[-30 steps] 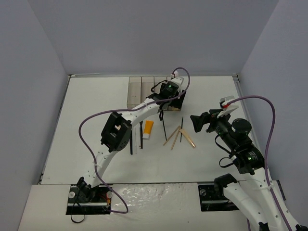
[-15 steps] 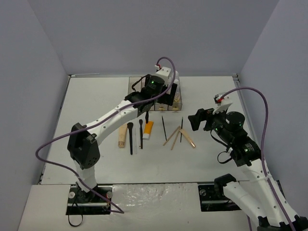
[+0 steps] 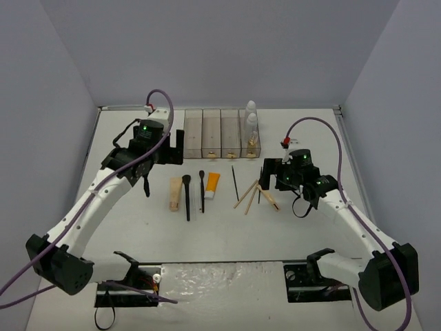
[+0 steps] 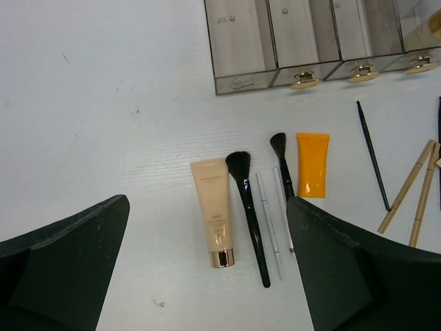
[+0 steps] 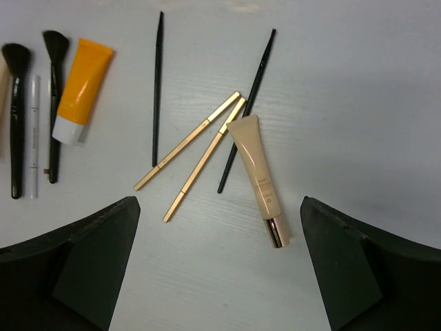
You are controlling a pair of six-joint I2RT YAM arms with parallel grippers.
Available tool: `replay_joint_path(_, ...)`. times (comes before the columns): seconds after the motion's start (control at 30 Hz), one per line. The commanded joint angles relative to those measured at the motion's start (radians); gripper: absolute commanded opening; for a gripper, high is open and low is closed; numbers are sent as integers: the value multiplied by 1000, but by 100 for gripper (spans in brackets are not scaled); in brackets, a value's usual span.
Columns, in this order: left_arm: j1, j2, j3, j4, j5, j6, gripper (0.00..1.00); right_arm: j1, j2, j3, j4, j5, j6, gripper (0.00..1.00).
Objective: Organize the makeup
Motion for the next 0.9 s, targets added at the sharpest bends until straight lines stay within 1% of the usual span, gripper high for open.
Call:
replay_joint_path(0.0, 71, -143, -31, -71, 57, 50, 97, 11, 91, -11, 38, 31, 44, 99)
replay_joint_path(0.17, 105, -227, -169, -4, 77, 68, 97, 24, 199, -37, 51, 62, 75, 94)
replay_joint_path(0.27, 109, -246, -229, 42, 107, 90, 97, 53, 268, -42, 61, 79, 76, 92)
replay_joint_path(0.37, 116, -249, -264, 53, 104, 106, 97, 72, 315, -45, 76, 88, 83, 86)
replay_joint_path(0.57, 134, -257, -309, 66, 99, 107, 97, 82, 357, -67, 90, 138, 97, 71)
replay_joint_path(0.8, 141, -255, -319, 64, 91, 105, 97, 85, 361, -76, 90, 150, 106, 49)
replay_joint_path(0.83, 141, -255, -319, 64, 88, 104, 97, 87, 361, -76, 90, 151, 108, 44)
replay_joint_path(0.87, 141, -255, -320, 64, 88, 105, 97, 87, 361, -75, 89, 156, 110, 42)
